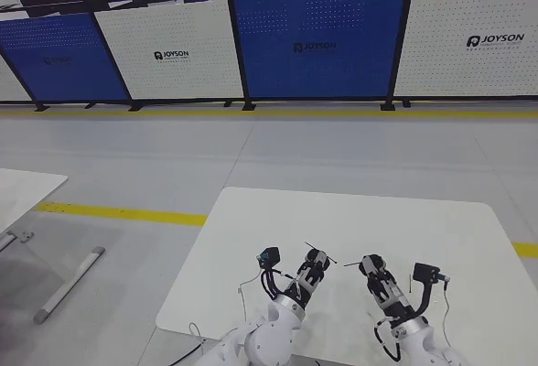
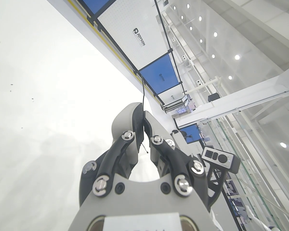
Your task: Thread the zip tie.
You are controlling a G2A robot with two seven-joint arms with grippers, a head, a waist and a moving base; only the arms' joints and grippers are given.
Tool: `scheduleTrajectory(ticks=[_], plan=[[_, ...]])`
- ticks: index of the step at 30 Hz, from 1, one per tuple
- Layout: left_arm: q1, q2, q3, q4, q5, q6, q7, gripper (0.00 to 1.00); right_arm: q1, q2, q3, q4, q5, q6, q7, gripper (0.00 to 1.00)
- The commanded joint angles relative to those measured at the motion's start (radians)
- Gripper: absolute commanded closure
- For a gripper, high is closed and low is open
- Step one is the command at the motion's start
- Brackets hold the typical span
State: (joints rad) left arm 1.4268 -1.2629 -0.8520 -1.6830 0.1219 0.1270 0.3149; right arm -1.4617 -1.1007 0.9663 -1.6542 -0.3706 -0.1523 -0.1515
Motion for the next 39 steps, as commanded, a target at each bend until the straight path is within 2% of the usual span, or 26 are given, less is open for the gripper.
scheduleTrajectory(ticks=[1,11,14,16,24,39], plan=[[0.000,0.000,0.000,0.000,0.000,0.000,0.000,1.00,0.000,0.000,-0.001,0.000,0.002,-0.001,0.006,1.00],[0.000,0.000,0.000,0.000,0.000,0.000,0.000,1.00,0.001,-0.003,0.014,0.002,0.024,-0.003,0.005,1.00],[0.000,0.000,0.000,0.000,0.000,0.000,0.000,1.00,0.018,-0.010,0.017,0.018,0.064,-0.015,0.026,1.00],[0.000,0.000,0.000,0.000,0.000,0.000,0.000,1.00,0.033,-0.017,0.006,0.032,0.076,-0.002,0.047,1.00],[0.000,0.000,0.000,0.000,0.000,0.000,0.000,1.00,0.033,-0.017,0.006,0.032,0.076,-0.002,0.047,1.00],[0.000,0.000,0.000,0.000,0.000,0.000,0.000,1.00,0.033,-0.039,0.014,0.033,0.054,0.004,0.063,1.00]])
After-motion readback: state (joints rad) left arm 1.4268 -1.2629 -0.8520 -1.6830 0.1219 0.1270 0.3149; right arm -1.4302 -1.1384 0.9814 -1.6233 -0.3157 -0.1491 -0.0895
